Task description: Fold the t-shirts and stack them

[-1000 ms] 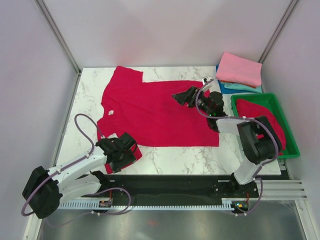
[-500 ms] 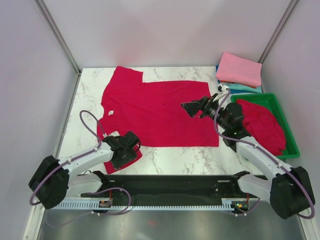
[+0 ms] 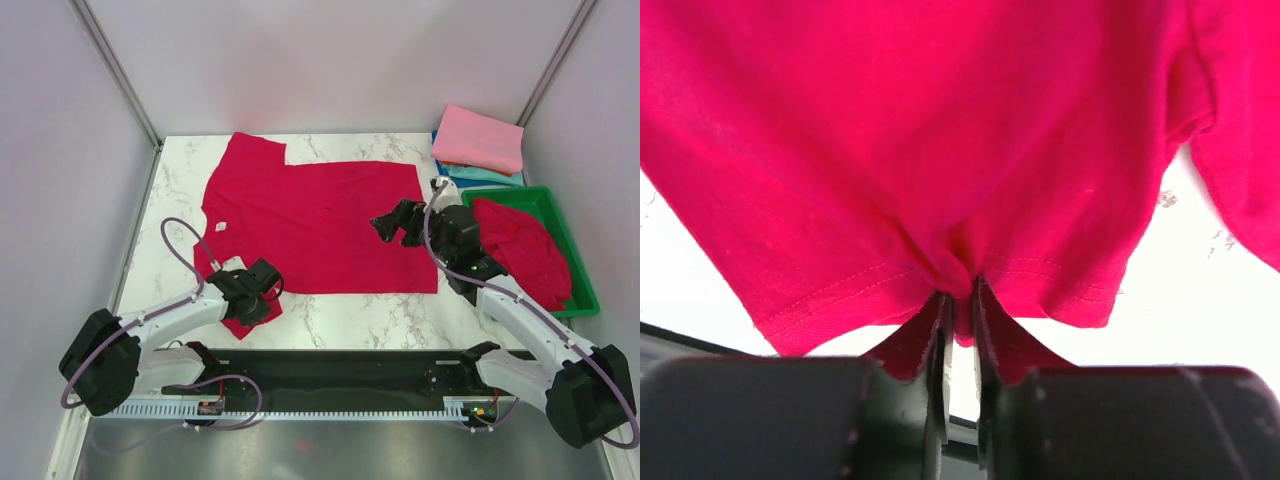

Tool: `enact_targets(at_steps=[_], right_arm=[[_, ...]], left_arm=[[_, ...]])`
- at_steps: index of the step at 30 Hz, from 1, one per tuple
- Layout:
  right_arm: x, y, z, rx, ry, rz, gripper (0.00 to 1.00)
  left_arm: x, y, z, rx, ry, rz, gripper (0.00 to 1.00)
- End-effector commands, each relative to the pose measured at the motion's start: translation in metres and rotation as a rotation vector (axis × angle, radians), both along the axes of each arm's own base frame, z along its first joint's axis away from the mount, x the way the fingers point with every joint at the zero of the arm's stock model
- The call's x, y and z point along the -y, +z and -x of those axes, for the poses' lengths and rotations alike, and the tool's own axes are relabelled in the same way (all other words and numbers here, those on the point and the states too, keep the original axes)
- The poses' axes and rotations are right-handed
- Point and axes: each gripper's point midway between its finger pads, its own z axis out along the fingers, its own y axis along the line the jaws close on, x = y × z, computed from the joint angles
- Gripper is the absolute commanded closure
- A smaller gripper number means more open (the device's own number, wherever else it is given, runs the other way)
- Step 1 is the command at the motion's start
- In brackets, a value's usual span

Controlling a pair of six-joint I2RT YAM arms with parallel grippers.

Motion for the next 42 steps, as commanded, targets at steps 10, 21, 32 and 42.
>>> enact_targets(at_steps=[10, 21, 32, 42], right_arm=[[0.099, -0.125, 0.069, -0.578, -0.571, 0.49, 0.11], [0.129, -0.189, 0.088, -0.767, -0.727, 0.464, 0.15], [0.14, -0.217, 0.091, -0.83, -0.71, 0.424, 0.38], [0.142, -0.218, 0.093, -0.804, -0.704, 0.422, 0.62]], left_arm=[[-0.011, 0.036, -0.028, 0.142, -0.05, 0.065, 0.98], [-0.017, 0.045, -0.032, 0.183, -0.106, 0.128, 0.98], [-0.017, 0.043, -0.036, 0.183, -0.115, 0.141, 0.98], [-0.013, 0.046, -0.035, 0.177, -0.121, 0.17, 0.98]])
